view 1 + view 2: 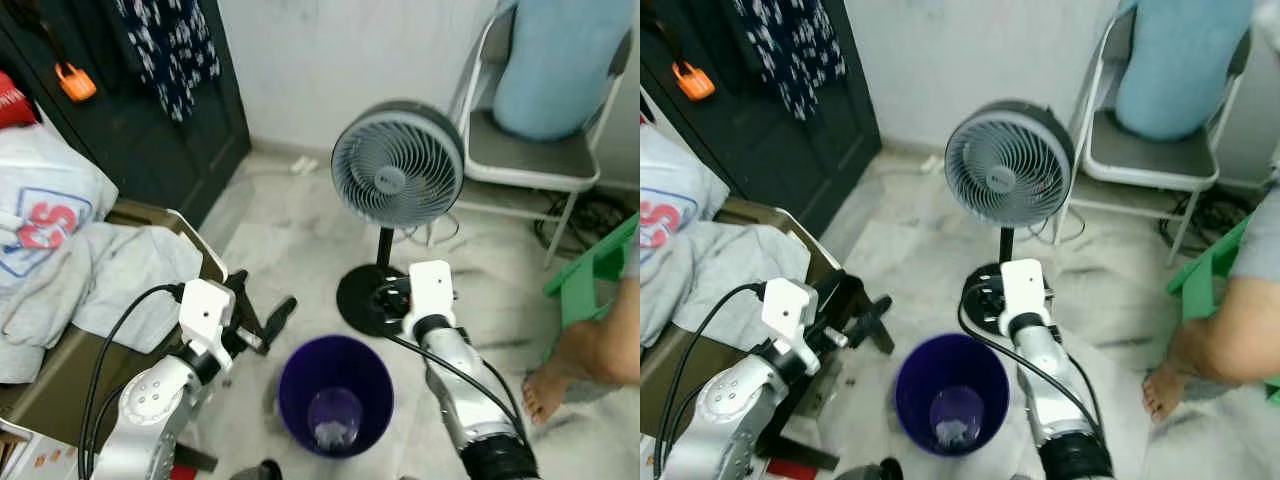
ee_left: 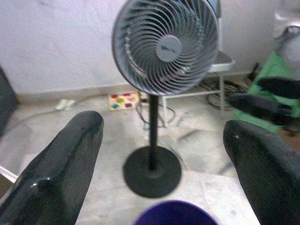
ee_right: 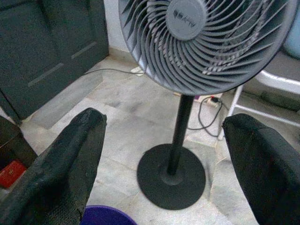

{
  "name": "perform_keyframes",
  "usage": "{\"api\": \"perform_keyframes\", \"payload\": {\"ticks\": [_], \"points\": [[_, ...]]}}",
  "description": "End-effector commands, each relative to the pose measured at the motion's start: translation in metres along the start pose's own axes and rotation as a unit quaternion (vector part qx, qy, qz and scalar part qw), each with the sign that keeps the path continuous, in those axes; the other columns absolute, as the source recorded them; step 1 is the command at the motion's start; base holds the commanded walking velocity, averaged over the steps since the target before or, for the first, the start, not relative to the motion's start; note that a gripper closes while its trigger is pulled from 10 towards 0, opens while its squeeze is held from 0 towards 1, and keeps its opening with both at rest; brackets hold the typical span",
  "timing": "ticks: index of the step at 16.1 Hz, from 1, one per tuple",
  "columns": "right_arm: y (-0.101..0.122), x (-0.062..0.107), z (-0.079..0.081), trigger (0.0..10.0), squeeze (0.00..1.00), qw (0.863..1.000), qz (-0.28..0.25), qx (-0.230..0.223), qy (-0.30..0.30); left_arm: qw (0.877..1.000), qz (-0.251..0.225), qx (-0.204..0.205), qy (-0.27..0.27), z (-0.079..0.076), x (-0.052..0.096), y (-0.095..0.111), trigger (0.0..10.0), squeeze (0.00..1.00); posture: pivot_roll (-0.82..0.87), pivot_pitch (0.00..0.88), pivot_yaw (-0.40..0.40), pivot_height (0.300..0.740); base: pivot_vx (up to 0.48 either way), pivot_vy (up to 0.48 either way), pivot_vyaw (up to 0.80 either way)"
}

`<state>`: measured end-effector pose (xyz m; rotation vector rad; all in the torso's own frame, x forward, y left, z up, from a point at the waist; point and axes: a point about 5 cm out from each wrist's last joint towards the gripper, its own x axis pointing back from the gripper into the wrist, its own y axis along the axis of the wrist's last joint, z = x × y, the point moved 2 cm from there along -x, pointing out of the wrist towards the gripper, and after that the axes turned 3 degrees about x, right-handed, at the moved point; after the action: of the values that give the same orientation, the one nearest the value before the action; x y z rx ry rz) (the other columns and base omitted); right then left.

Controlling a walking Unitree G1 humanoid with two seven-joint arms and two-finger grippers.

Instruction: Clean up the room

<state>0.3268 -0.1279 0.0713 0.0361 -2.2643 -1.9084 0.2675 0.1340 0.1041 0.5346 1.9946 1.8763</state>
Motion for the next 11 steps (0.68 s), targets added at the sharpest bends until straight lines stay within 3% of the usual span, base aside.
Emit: {"api": "perform_keyframes", "payload": {"ticks": [1,3,4,5,8,11], "points": [[0.007,0.006,0.002,10.0,1.00,0.999,-0.008,0.013,0.028,0.999,-0.014,-0.012,0.049,0.012,-0.006,0.003,10.0,0.00,-0.14,0.000,0.093,0.740,0.000,0.000,0.00],[0.014,0.007,0.002,10.0,1.00,0.998,-0.017,0.034,0.050,0.996,-0.028,0.003,0.081,0.022,-0.014,0.007,10.0,0.00,-0.15,0.000,0.099,0.740,0.000,0.000,0.00],[0.025,0.007,0.008,10.0,0.59,0.993,-0.047,0.066,0.082,0.995,-0.031,0.014,0.092,0.027,-0.016,0.006,10.0,0.00,-0.15,0.000,0.107,0.740,0.000,0.000,0.00],[0.032,0.006,0.016,10.0,0.00,0.989,-0.064,0.074,0.107,0.995,-0.033,0.016,0.094,0.030,-0.018,0.006,10.0,0.00,-0.16,0.000,0.115,0.740,0.000,0.000,0.00],[0.043,0.008,0.036,10.0,0.00,0.981,-0.085,0.075,0.157,0.994,-0.048,0.018,0.096,0.030,-0.024,0.007,10.0,0.00,-0.14,0.000,0.111,0.740,0.000,0.000,0.00],[0.045,0.009,0.030,10.0,0.00,0.985,-0.106,0.065,0.119,0.992,-0.055,0.022,0.112,0.030,-0.022,0.006,10.0,0.00,-0.13,0.000,0.084,0.740,0.000,0.000,0.00]]}}
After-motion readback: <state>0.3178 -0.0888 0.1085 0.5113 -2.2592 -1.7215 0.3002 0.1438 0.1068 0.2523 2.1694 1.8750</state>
